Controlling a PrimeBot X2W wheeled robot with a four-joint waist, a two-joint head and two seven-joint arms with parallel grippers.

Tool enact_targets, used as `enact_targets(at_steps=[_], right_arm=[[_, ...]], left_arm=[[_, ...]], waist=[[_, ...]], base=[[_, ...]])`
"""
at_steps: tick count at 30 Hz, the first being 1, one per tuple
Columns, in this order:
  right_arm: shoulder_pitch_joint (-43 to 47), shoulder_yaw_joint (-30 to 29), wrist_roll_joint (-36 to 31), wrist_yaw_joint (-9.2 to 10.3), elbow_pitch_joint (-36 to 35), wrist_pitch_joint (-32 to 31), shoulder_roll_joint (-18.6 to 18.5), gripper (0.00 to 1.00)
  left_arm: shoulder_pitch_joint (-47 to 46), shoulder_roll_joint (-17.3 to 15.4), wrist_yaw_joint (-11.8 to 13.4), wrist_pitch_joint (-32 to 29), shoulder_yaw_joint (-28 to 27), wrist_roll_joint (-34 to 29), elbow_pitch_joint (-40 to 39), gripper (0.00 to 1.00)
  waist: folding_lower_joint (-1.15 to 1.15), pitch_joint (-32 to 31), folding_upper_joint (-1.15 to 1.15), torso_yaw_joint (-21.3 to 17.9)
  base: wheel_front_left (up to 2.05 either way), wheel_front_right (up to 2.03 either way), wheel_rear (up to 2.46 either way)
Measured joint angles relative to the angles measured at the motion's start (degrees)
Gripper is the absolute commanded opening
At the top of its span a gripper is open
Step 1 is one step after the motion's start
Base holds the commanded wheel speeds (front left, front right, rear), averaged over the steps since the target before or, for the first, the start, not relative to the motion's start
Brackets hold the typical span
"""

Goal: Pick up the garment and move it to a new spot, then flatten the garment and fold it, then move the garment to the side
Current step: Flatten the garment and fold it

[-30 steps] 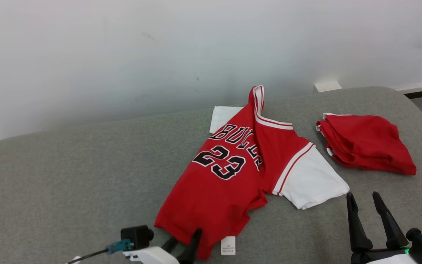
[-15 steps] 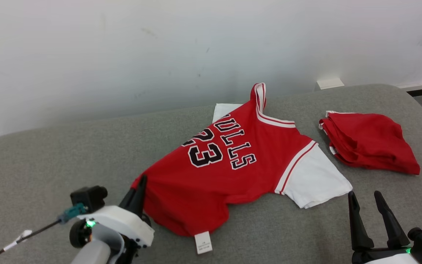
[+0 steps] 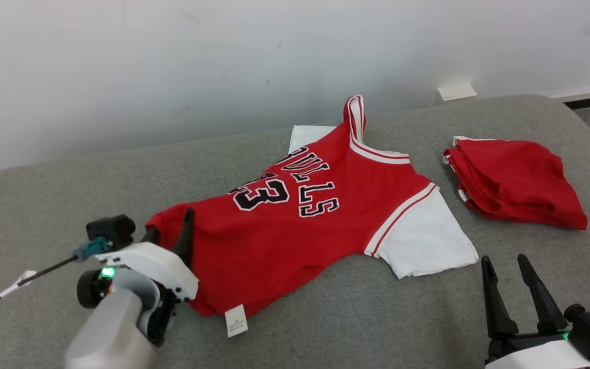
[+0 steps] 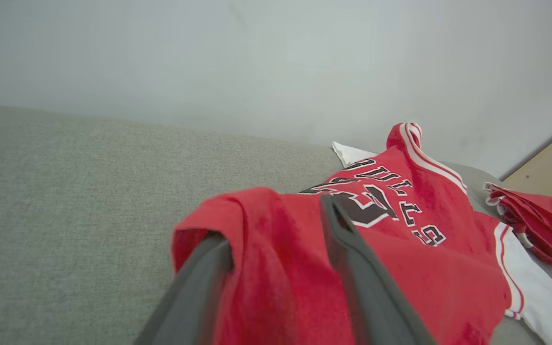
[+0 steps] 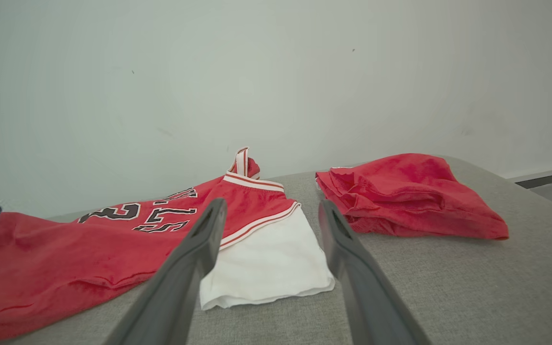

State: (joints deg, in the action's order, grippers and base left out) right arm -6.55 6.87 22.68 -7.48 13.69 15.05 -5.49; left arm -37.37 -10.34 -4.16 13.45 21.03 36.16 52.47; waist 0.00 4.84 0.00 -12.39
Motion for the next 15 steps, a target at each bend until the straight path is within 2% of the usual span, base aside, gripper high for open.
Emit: enact_targets(at_steps=[7, 15], right_arm=[[0.23, -0.55, 0.0, 0.0, 1.02, 0.0, -0.05, 1.0], [2.22, -1.37, -0.03, 0.0, 1.05, 0.0, -0.07, 1.0]], left_arm=[[0.98, 1.46, -1.63, 1.54, 0.75, -1.57, 2.02, 1.0], [12.38, 1.01, -0.76, 1.66, -4.07, -5.76, -12.66, 1.0]], waist=[[0.0, -1.9, 0.0, 1.86], [0.0, -4.8, 0.0, 4.99]], base=[[0.0, 0.0, 0.0], [0.0, 0.0, 0.0]])
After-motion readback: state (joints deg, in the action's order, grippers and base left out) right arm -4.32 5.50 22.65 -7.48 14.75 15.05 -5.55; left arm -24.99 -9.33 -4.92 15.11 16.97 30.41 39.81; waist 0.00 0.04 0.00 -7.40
